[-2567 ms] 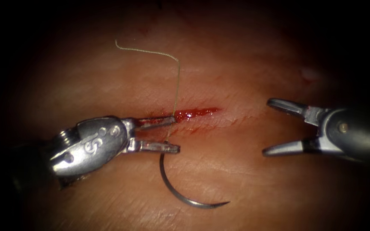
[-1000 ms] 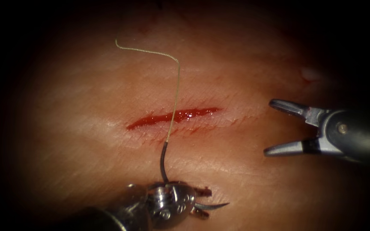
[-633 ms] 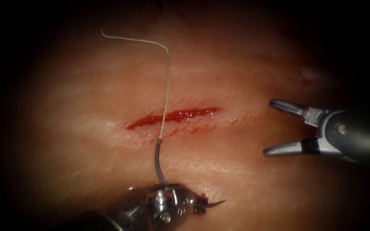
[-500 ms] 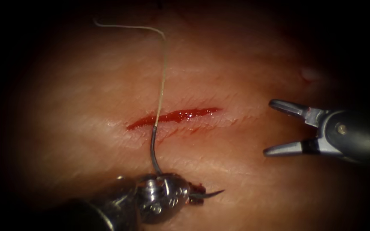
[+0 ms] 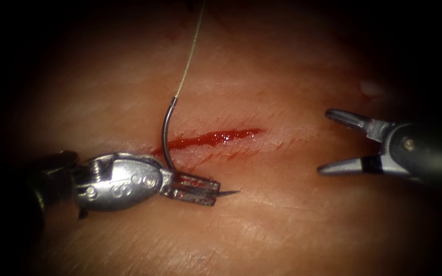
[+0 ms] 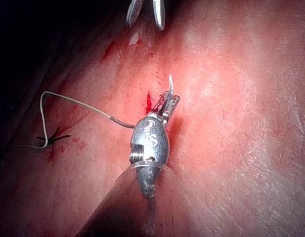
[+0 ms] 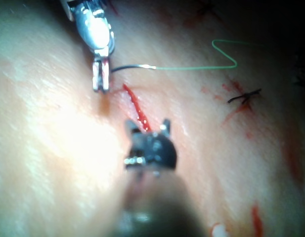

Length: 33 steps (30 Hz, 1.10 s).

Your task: Wound Closure

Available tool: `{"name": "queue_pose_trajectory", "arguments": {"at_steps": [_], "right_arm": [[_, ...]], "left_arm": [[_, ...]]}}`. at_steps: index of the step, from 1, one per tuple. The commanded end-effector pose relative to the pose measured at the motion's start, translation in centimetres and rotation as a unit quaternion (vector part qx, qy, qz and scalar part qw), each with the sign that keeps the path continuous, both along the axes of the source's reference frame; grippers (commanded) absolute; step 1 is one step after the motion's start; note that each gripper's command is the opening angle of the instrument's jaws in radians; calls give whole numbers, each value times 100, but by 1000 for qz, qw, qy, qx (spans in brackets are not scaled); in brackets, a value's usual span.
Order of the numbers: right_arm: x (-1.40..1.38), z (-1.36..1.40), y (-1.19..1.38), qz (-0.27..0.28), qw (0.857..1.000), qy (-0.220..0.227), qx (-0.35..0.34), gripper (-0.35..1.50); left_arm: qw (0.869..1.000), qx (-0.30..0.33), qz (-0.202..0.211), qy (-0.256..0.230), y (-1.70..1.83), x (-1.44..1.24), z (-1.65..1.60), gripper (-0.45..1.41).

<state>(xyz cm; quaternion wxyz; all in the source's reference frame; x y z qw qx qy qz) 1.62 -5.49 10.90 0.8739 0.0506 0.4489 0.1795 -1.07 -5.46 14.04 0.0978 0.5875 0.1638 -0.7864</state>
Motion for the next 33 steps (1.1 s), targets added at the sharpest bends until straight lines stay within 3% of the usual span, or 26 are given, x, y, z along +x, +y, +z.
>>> {"name": "queue_pose_trajectory", "arguments": {"at_steps": [1,6,14,22,25,30,33], "right_arm": [[7,8,8,7,1000,3,3,88],[9,14,12,38,998,35,34,68],[25,26,14,103,984,79,121,36],[38,42,10,162,953,157,203,39],[43,46,7,177,940,178,231,42],[56,51,5,192,919,219,267,57],[64,54,5,188,917,224,272,57]], "left_arm": [[1000,2,-3,-19,7,-3,9,-45],[995,15,-8,-103,22,-9,12,-45],[983,13,-15,-185,24,-16,-4,-45],[966,25,-43,-253,34,-17,-24,-45],[960,33,-82,-264,33,-19,-28,-45],[958,36,-98,-267,28,-23,-30,-45],[956,38,-110,-269,25,-25,-30,-45]]}}
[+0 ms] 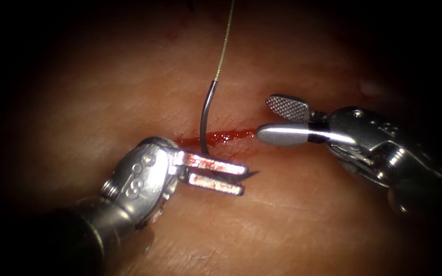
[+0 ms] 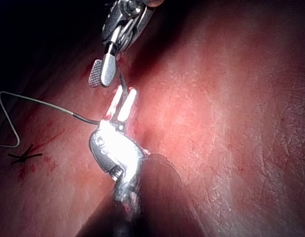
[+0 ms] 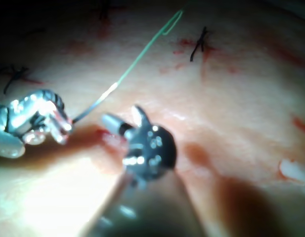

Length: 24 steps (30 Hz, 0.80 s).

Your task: Wound Closure

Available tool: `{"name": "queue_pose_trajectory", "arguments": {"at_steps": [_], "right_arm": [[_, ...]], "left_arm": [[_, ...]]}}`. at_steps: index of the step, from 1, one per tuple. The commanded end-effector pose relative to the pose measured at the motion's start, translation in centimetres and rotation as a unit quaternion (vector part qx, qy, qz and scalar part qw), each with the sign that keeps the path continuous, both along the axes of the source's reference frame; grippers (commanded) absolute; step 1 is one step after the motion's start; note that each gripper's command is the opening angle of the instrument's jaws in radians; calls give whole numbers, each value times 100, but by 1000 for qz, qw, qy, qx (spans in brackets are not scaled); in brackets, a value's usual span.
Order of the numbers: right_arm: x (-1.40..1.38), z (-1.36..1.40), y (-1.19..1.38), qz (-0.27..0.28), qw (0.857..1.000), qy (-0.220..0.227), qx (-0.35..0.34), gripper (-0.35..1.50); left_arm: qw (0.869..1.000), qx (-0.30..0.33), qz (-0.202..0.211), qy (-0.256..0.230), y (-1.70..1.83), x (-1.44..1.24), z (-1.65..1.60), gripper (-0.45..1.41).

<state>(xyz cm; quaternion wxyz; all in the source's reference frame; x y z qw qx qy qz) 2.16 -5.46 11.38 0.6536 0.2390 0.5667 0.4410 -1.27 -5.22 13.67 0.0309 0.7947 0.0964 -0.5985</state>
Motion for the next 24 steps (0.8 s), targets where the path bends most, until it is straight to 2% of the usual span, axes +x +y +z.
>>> {"name": "queue_pose_trajectory", "arguments": {"at_steps": [1,3,4,9,10,18,24], "right_arm": [[13,6,3,0,1000,1,-1,57],[22,12,7,6,1000,-2,0,57],[25,15,8,9,1000,-3,-1,57],[36,27,12,18,1000,-4,9,57],[41,34,13,23,1000,-3,17,56],[50,51,17,32,999,-9,42,57],[61,55,21,54,997,12,61,56]], "left_arm": [[1000,3,-5,-1,0,-5,7,-45],[1000,8,-16,-2,-3,-6,7,-45],[1000,-1,8,0,-4,-6,8,-45],[1000,-7,27,3,-7,-6,10,-45],[999,-14,49,5,-7,-6,11,-45],[999,-10,39,4,-9,-6,10,-45],[998,-16,57,6,-11,-6,12,-45]]}}
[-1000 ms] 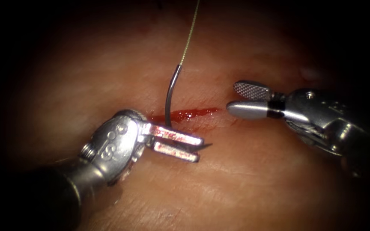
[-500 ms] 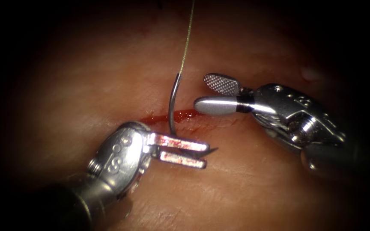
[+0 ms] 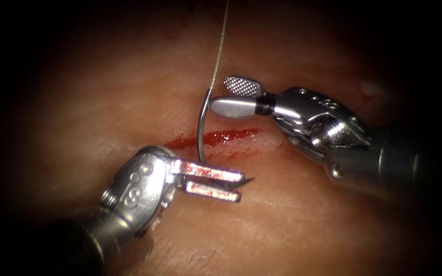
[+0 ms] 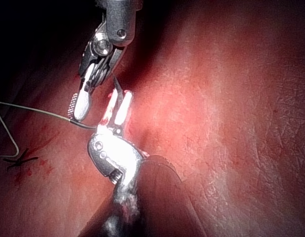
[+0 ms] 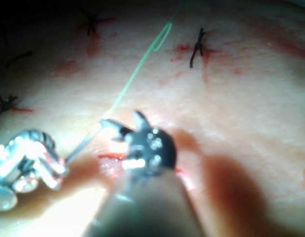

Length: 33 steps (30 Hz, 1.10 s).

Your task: Wound Closure

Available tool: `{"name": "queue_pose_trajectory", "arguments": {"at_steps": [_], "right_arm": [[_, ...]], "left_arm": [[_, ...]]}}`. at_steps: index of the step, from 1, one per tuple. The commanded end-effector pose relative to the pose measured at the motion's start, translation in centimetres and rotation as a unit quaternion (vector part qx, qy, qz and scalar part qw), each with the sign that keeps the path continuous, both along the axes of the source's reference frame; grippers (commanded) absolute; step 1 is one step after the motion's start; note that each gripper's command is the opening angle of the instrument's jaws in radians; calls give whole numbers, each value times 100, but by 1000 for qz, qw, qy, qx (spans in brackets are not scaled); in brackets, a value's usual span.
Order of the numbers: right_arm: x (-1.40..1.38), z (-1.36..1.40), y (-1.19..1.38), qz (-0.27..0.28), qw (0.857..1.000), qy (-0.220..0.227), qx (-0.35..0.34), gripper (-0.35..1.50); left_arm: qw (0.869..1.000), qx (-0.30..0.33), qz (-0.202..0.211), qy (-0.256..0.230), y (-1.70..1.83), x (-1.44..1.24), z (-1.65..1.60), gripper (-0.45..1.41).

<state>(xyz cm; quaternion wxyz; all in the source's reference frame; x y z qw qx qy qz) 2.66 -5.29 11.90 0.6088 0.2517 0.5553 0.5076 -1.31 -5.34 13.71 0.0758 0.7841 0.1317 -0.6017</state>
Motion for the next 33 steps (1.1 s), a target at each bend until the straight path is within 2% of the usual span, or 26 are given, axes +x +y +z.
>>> {"name": "queue_pose_trajectory", "arguments": {"at_steps": [1,3,5,12,17,21,22,23,24,30,32,33], "right_arm": [[12,3,4,2,1000,11,3,52],[17,3,4,2,1000,17,8,51],[19,3,3,0,1000,22,17,47],[16,2,3,-9,999,38,26,39],[19,4,-2,-11,998,45,35,22],[21,4,-2,-8,998,47,44,-3],[22,4,-3,-7,998,47,46,-20],[22,4,-3,-7,998,47,46,-20],[23,4,-3,-7,998,48,49,-35],[25,-2,0,-9,997,49,52,-35],[23,-4,2,-9,997,51,53,-35],[21,-4,3,-9,997,52,53,-35]], "left_arm": [[1000,-4,11,1,1,-3,8,-45],[999,-15,41,4,0,-4,9,-45],[999,-17,49,5,-1,-4,10,-45],[999,-16,46,4,-2,-4,10,-45],[999,-19,49,8,-2,-4,10,-45],[999,-20,49,10,-2,-5,10,-45],[998,-20,50,10,-3,-6,11,-45],[998,-20,50,10,-3,-6,11,-45],[998,-21,50,10,-3,-6,11,-45],[998,-27,52,18,-5,-7,11,-45],[998,-32,40,28,-4,-7,11,-45],[999,-28,32,26,-3,-7,8,-11]]}}
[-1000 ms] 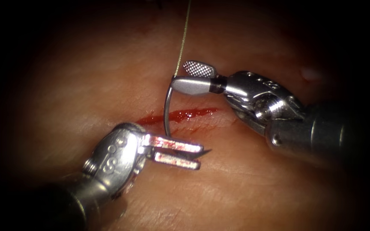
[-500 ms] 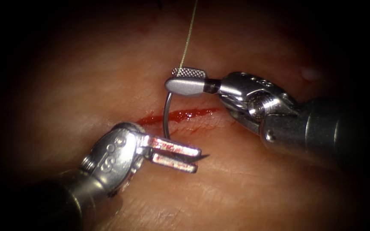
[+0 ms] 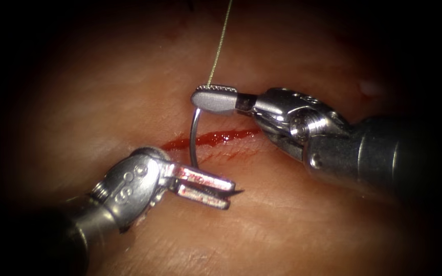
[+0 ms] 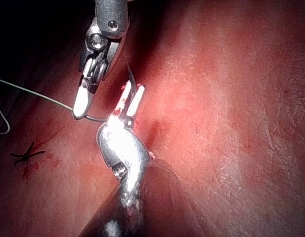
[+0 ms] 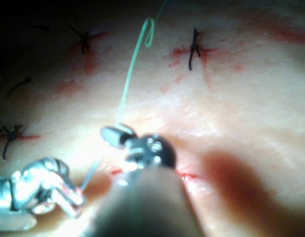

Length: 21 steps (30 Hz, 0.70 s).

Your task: Wound Closure

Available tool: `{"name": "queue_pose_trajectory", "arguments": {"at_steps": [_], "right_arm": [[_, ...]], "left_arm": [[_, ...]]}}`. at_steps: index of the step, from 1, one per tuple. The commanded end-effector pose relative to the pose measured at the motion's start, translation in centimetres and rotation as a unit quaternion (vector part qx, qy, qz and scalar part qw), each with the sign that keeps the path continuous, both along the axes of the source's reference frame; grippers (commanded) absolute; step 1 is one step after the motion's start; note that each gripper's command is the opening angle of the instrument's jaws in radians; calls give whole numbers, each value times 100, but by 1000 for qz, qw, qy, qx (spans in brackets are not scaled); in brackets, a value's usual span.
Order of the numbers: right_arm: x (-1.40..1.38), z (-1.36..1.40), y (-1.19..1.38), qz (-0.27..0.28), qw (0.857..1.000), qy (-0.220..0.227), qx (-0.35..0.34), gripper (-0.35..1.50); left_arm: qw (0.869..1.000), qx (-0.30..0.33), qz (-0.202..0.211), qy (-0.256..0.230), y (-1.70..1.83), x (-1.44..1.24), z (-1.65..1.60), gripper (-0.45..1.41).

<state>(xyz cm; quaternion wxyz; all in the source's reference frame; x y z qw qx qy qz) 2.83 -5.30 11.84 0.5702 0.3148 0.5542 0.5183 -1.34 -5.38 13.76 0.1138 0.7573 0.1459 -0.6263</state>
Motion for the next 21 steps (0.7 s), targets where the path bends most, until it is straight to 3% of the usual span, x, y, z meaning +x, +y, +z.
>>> {"name": "queue_pose_trajectory", "arguments": {"at_steps": [1,4,5,8,12,21], "right_arm": [[1,2,6,-1,1000,3,2,-35],[-3,1,8,-4,1000,1,-8,-35],[-6,1,10,-2,1000,-1,-11,-35],[-9,0,11,-1,1000,-4,-16,-35],[-14,-4,14,5,1000,-12,-25,-35],[-17,-19,18,1,999,-36,-27,-35]], "left_arm": [[1000,14,-15,-4,6,-2,-2,51],[998,47,-24,21,11,-1,-1,66],[996,70,-36,46,16,0,-1,93],[995,71,-42,57,18,2,-2,103],[993,68,-44,88,19,7,-3,109],[982,12,-46,182,27,16,8,106]]}}
